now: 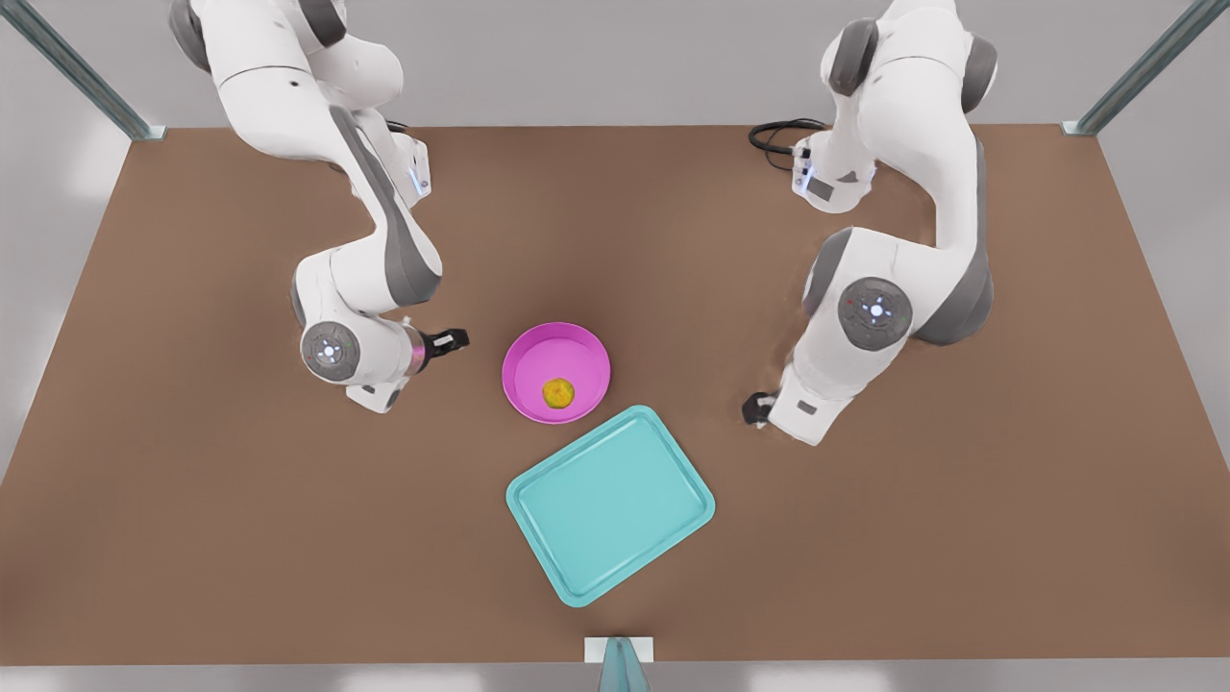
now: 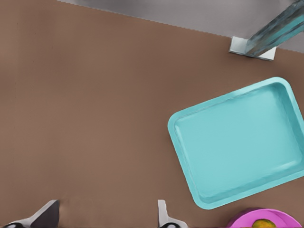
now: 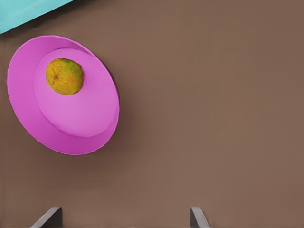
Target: Place the orange on the plate with the left arm and the plate on the tray with the right arm
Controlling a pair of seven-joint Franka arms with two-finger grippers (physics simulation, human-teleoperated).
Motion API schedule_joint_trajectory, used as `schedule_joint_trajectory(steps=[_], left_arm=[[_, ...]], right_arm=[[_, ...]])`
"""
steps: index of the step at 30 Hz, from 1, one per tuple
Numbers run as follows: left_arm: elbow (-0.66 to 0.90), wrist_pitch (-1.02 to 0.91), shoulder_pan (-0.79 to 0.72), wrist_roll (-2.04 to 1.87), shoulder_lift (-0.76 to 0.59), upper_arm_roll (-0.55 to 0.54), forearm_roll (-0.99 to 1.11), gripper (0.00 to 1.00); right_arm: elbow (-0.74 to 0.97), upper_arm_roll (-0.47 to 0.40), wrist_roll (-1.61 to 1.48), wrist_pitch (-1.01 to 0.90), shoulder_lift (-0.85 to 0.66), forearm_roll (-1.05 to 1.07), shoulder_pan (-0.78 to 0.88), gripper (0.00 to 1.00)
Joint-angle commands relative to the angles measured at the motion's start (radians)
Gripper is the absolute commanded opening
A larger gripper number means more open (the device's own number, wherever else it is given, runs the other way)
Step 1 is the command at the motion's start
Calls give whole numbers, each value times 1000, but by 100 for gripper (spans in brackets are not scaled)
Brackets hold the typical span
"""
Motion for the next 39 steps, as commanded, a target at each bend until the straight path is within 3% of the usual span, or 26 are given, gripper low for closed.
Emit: schedule_joint_trajectory(steps=[1, 2, 3, 4, 6, 11, 14, 27, 28, 30, 34, 39], left_arm=[[1, -432, 19, 474, -66, 136, 4, 100], [-34, -424, 301, 585, -161, -112, 24, 100], [-140, -349, 527, 584, -244, -438, 228, 100], [-372, -90, 533, 591, -425, -438, 238, 100], [-217, -240, 528, 599, -330, -440, 232, 100], [-212, -237, 530, 587, -293, -440, 228, 100], [-212, -246, 527, 585, -312, -437, 230, 100], [-211, -228, 531, 597, -319, -397, 179, 100], [-211, -228, 530, 597, -321, -397, 179, 100], [-211, -229, 528, 594, -321, -403, 179, 100], [-214, -225, 527, 590, -321, -408, 179, 100], [-215, -225, 527, 588, -321, -408, 179, 100]], right_arm=[[-10, 0, 285, 213, 46, 50, 28, 100], [-20, 0, 286, 269, 71, 52, 30, 100], [-34, 1, 292, 338, 89, 55, 57, 100], [-51, 1, 298, 400, 99, 91, 65, 100], [-132, 5, 285, 575, 100, 108, 96, 100], [-367, 8, 167, 799, 20, 159, 94, 100], [-372, 9, 24, 814, 62, 328, 99, 100], [-344, 52, 22, 816, 157, 329, 100, 100], [-344, 52, 22, 816, 163, 329, 100, 84], [-338, 54, 22, 814, 168, 329, 100, 61], [-336, 54, 24, 812, 168, 329, 100, 33], [-318, 54, 24, 805, 181, 329, 100, 22]])
